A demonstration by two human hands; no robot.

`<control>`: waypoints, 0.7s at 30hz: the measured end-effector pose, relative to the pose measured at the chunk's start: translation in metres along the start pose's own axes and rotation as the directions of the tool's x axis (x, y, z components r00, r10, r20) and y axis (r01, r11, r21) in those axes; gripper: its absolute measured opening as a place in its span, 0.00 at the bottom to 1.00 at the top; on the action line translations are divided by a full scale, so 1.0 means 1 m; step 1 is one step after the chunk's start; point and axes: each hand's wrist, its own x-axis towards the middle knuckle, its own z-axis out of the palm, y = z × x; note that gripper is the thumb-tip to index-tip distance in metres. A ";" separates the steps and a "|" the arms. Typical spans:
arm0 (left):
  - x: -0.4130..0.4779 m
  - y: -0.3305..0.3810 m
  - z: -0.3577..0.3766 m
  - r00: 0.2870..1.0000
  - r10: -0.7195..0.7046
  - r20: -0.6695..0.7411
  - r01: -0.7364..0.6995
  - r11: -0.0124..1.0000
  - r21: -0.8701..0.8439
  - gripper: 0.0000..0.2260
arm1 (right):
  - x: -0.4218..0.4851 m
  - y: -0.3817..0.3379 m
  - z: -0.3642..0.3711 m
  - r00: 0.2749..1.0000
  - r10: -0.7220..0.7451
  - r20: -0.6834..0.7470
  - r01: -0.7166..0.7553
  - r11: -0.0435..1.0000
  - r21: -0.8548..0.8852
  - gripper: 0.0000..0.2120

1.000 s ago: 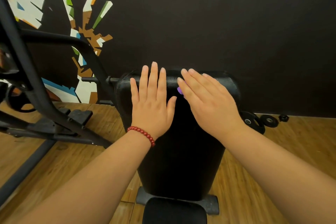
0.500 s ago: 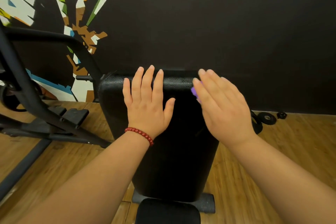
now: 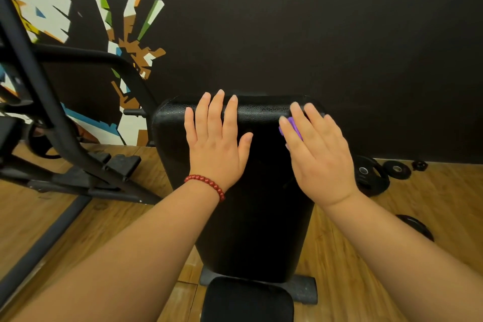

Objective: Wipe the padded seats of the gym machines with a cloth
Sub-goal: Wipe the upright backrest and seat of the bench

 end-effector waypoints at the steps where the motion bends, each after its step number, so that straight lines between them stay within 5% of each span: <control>1: 0.000 0.001 0.000 1.000 -0.002 0.009 0.002 1.000 0.009 0.28 | 0.007 -0.003 -0.001 1.000 0.003 0.000 -0.003 1.000 0.006 0.19; 12: -0.003 0.001 -0.010 0.994 -0.006 0.105 0.005 1.000 0.017 0.32 | -0.015 -0.012 0.000 0.993 0.043 0.107 -0.035 0.997 -0.070 0.29; 21: -0.004 0.001 -0.010 0.993 0.011 0.120 -0.019 0.997 0.069 0.37 | -0.006 -0.018 0.003 0.995 0.088 0.040 -0.085 0.995 -0.057 0.29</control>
